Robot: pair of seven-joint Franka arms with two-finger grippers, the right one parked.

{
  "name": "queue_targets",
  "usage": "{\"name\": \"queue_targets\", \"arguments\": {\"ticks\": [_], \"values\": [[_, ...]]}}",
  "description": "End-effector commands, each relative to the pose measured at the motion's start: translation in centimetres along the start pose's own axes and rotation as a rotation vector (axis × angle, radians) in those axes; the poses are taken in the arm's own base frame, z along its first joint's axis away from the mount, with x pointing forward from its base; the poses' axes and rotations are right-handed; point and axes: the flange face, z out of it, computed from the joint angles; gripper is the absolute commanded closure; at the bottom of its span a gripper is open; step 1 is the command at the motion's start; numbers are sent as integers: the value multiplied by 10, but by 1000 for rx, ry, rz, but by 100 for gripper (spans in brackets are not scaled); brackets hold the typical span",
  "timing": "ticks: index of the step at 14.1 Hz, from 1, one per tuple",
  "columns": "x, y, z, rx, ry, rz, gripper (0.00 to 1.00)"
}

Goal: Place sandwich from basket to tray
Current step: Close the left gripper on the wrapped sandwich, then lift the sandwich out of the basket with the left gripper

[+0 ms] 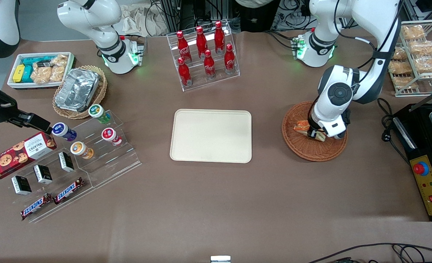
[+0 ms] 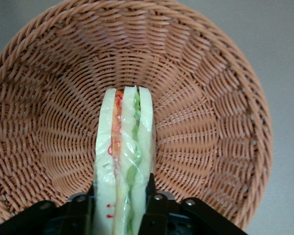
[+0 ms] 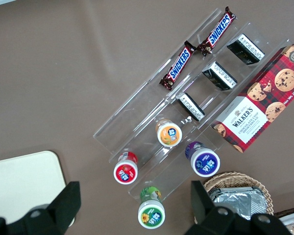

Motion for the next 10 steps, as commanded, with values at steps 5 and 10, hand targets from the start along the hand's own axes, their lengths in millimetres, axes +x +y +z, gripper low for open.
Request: {"name": "queue_targets", "arguments": {"ticks": [5, 10], "values": [[29, 47, -115, 108, 19, 88, 100], [45, 52, -217, 140, -42, 405, 100]]}}
